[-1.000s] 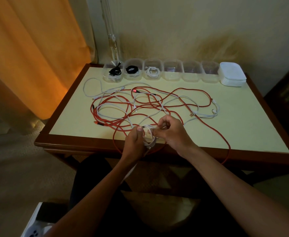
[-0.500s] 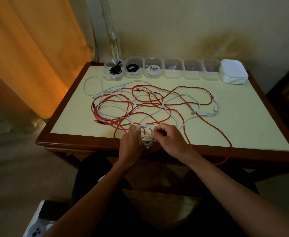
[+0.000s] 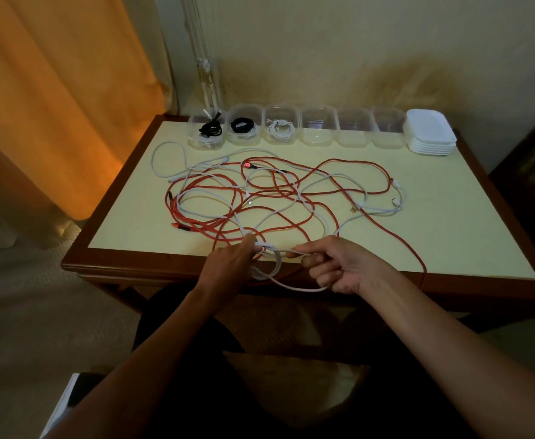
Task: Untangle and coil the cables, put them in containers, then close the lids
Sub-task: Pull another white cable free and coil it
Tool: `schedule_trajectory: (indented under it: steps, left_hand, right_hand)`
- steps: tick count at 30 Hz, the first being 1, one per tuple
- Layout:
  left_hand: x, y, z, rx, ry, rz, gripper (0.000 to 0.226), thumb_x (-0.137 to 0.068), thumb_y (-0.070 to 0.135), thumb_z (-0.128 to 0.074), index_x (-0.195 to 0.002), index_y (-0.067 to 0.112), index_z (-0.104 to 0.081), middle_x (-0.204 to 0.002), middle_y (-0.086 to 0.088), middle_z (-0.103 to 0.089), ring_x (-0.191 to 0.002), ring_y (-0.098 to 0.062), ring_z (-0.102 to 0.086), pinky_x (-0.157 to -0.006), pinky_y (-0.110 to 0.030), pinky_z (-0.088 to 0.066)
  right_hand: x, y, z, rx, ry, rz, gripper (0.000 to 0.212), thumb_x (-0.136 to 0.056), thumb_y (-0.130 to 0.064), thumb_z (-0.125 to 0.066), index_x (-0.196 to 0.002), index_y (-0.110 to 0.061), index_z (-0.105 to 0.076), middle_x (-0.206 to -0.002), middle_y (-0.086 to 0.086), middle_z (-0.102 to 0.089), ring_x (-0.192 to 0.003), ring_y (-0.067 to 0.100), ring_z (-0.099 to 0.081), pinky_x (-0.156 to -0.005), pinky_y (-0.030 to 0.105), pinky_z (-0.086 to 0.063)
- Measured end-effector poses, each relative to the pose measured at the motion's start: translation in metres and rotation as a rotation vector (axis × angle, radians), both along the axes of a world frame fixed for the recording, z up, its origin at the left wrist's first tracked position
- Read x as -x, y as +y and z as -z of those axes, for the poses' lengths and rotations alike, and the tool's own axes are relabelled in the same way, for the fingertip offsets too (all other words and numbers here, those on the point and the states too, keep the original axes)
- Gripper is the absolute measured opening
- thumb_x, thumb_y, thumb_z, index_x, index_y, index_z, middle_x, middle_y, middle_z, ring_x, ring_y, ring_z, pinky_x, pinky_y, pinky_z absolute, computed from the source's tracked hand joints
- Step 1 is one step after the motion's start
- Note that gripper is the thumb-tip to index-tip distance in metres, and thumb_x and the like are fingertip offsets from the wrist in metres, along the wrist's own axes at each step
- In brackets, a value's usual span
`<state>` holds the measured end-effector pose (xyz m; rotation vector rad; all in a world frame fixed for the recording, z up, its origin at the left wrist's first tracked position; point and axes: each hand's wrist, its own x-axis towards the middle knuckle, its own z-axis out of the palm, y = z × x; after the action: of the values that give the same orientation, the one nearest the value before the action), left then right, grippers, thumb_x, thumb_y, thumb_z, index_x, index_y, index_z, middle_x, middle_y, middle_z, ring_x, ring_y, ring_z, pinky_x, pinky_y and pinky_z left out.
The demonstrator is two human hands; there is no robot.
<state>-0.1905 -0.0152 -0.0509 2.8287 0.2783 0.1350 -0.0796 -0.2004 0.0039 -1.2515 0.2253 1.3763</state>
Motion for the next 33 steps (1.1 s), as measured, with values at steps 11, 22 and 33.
schedule_trajectory:
  steps: [11,22,33]
  left_hand:
    - [-0.005,0.009,0.011,-0.004,0.095,0.059,0.029,-0.096,0.027,-0.057,-0.121,0.018,-0.045,-0.116,0.000,-0.066,-0.092,-0.011,-0.065,-0.070,-0.025,-0.055]
    - [-0.002,-0.023,0.006,1.168,-0.071,-0.256,0.034,-0.106,0.029,-0.030,-0.097,0.011,-0.057,-0.073,-0.006,-0.060,-0.051,-0.009,-0.055,-0.044,-0.019,-0.042]
    - [-0.012,-0.034,0.015,0.461,0.041,-0.077,0.011,-0.104,0.027,-0.037,-0.106,0.020,-0.046,-0.081,0.001,-0.064,-0.062,-0.010,-0.065,-0.058,-0.030,-0.058]
  right_hand:
    - [0.000,0.013,0.003,0.489,-1.111,-0.709,0.020,-0.098,-0.025,-0.058,-0.108,-0.015,-0.072,-0.095,0.002,-0.067,-0.085,0.014,-0.060,-0.072,0.028,-0.049]
    - [0.026,0.006,0.030,0.197,-1.326,-0.261,0.018,-0.094,-0.013,-0.064,-0.108,-0.010,-0.074,-0.098,-0.002,-0.072,-0.085,-0.001,-0.060,-0.075,0.010,-0.044]
    - [0.025,-0.013,0.030,0.008,-0.598,-0.015,0.038,-0.098,-0.023,-0.058,-0.132,-0.007,-0.057,-0.109,0.010,-0.073,-0.101,0.025,-0.071,-0.095,0.048,-0.055]
